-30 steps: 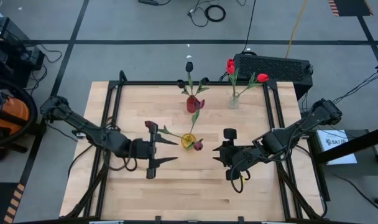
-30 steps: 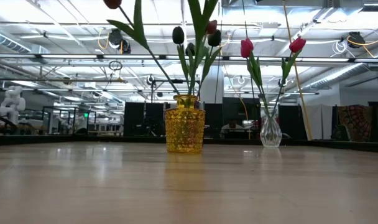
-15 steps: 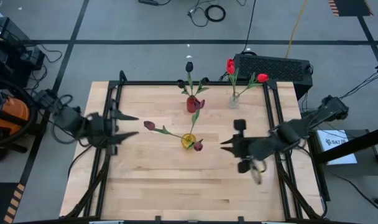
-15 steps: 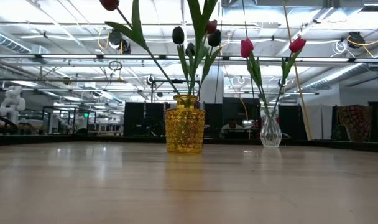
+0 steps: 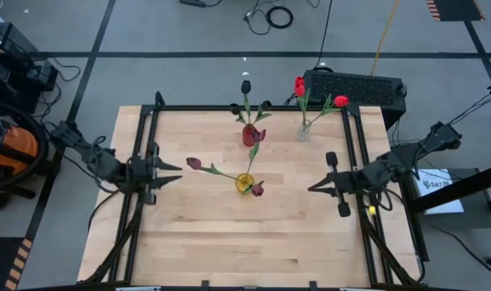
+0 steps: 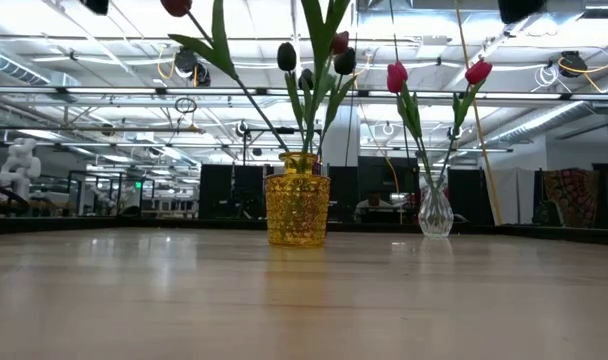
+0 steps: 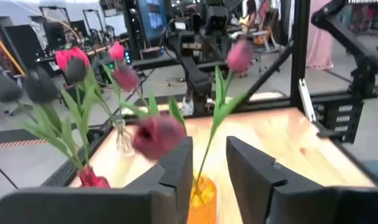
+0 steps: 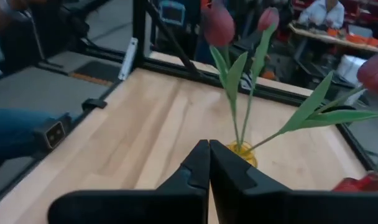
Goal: Sort flowers into vase by color
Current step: Return to Home Position
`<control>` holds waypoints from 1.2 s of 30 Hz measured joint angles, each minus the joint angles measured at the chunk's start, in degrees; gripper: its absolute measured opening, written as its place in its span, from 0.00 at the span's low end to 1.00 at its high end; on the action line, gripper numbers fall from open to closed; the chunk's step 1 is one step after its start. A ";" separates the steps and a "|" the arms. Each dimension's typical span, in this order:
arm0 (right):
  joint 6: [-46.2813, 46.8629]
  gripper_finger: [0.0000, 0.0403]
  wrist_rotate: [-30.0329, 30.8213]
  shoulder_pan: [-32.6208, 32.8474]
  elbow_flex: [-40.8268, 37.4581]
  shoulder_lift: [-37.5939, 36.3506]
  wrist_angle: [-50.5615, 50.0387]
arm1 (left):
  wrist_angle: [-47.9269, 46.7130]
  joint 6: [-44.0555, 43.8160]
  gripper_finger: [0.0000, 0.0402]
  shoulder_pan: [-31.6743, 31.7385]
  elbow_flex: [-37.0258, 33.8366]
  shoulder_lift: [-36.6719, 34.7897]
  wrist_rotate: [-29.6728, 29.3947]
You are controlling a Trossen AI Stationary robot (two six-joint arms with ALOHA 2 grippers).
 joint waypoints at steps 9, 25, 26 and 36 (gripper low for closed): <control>-1.44 0.00 -0.18 -0.55 -11.22 -4.93 10.03 | 12.54 0.53 0.10 0.51 -13.00 -0.42 0.00; -1.96 0.00 -3.23 -2.39 -24.87 -4.88 27.28 | 22.74 0.63 0.01 11.14 -22.50 -0.42 13.16; -1.70 0.00 -3.62 -2.66 -24.99 -4.86 27.30 | 23.57 0.63 0.01 11.75 -23.31 -0.42 13.95; -0.64 0.00 -7.65 -4.71 -28.63 -4.86 30.81 | 28.79 -1.09 0.00 17.41 -29.84 -0.42 18.42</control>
